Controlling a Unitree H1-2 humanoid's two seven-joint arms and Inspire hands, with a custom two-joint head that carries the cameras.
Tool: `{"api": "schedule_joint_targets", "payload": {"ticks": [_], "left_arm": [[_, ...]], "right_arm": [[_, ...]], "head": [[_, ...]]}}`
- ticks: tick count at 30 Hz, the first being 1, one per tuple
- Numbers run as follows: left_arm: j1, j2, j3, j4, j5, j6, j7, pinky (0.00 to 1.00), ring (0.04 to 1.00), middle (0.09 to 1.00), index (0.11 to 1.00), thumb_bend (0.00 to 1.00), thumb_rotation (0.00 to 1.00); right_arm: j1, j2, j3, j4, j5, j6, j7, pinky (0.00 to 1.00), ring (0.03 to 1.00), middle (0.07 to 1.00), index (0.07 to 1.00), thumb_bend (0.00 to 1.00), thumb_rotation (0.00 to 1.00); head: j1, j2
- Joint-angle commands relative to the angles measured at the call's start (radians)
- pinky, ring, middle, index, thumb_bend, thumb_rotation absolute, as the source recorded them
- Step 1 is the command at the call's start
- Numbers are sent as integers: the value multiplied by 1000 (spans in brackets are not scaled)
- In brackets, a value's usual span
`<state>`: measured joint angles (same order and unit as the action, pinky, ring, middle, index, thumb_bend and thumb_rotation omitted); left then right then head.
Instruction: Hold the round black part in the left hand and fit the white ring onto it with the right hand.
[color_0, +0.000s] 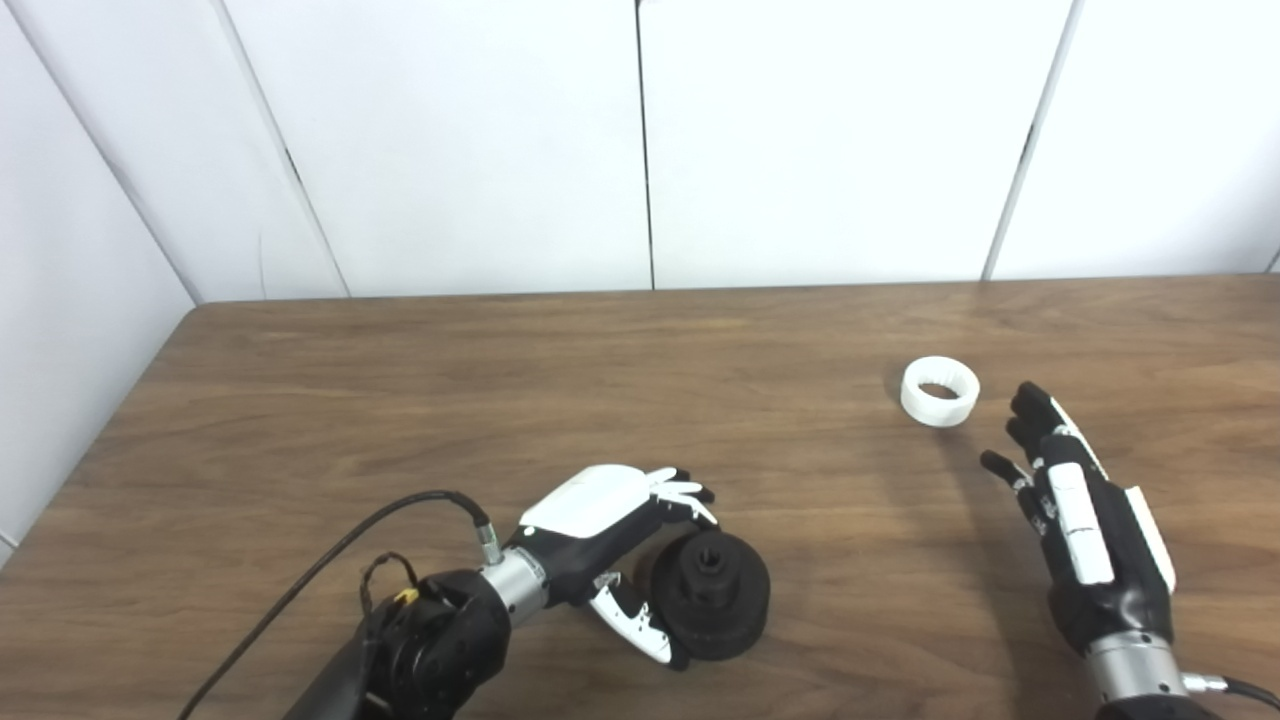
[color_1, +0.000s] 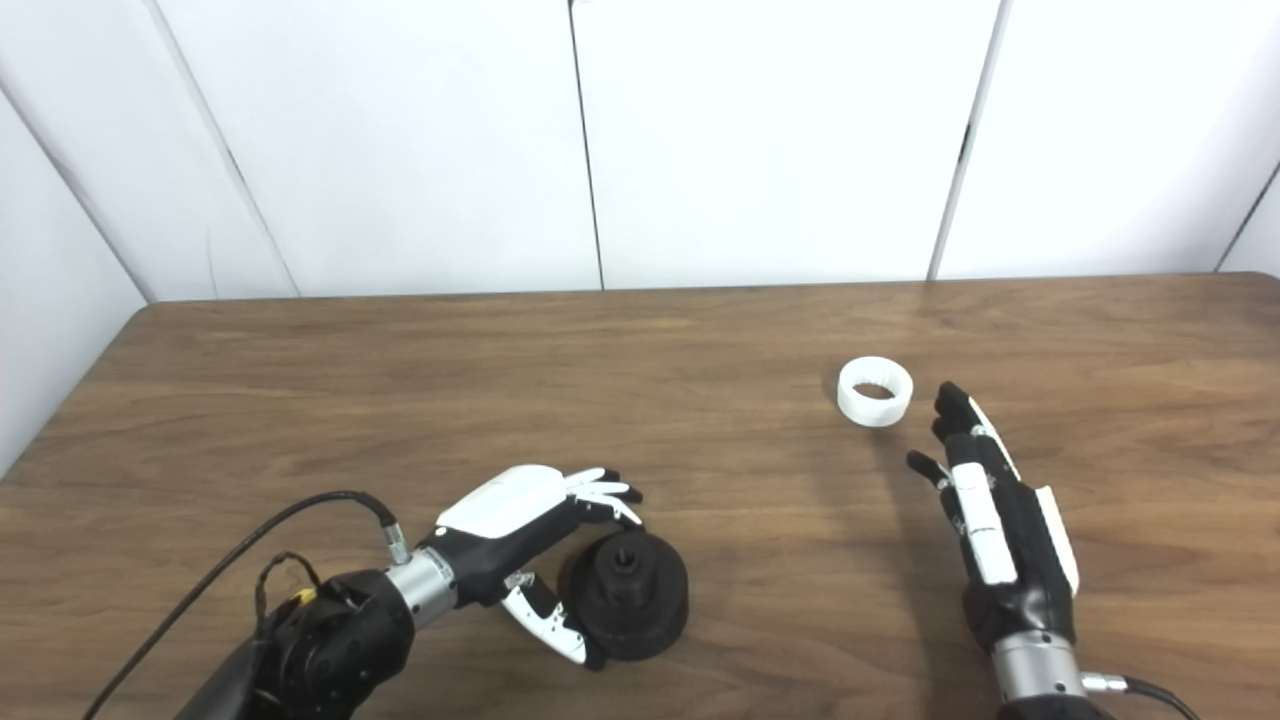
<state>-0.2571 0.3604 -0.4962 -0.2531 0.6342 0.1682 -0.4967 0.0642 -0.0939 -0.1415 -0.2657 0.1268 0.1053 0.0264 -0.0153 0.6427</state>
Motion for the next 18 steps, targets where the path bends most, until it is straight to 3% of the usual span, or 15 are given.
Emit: {"api": "schedule_joint_targets", "payload": {"ticks": [1,3,6,8,10,11,18], "left_arm": [[8,-8,-20,-14,-1,-17,-26,890,982,918,704,914,214],[8,-10,-19,-13,-2,-17,-25,888,981,917,703,915,212],[7,-12,-17,-6,-4,-21,-21,887,981,916,703,916,209],[6,-12,-17,-1,-6,-25,-20,885,980,916,703,916,203],[9,-14,-15,5,-12,-35,-13,881,977,913,699,918,196],[9,-14,-15,7,-15,-37,-13,882,978,914,700,916,197],[7,-17,-14,8,-12,-30,-20,886,983,919,706,911,212]], "right_arm": [[17,-1,-3,-34,6,-10,-1,848,957,944,916,663,815],[13,-12,-1,-37,-25,-6,-8,841,950,942,914,646,813],[-6,-45,12,-46,-158,1,-33,814,926,937,903,640,794],[-35,-83,37,-53,-356,36,-71,859,924,924,876,659,752],[-76,-124,66,-44,-522,70,-99,980,977,927,834,777,608],[-96,-139,78,-35,-569,83,-104,985,988,931,825,801,571],[-203,-177,115,11,-650,144,-74,950,1000,950,781,869,409]], "head": [[-1,0],[-3,1],[-9,2],[-8,-2],[-8,-2],[-10,-4],[-14,-5]]}}
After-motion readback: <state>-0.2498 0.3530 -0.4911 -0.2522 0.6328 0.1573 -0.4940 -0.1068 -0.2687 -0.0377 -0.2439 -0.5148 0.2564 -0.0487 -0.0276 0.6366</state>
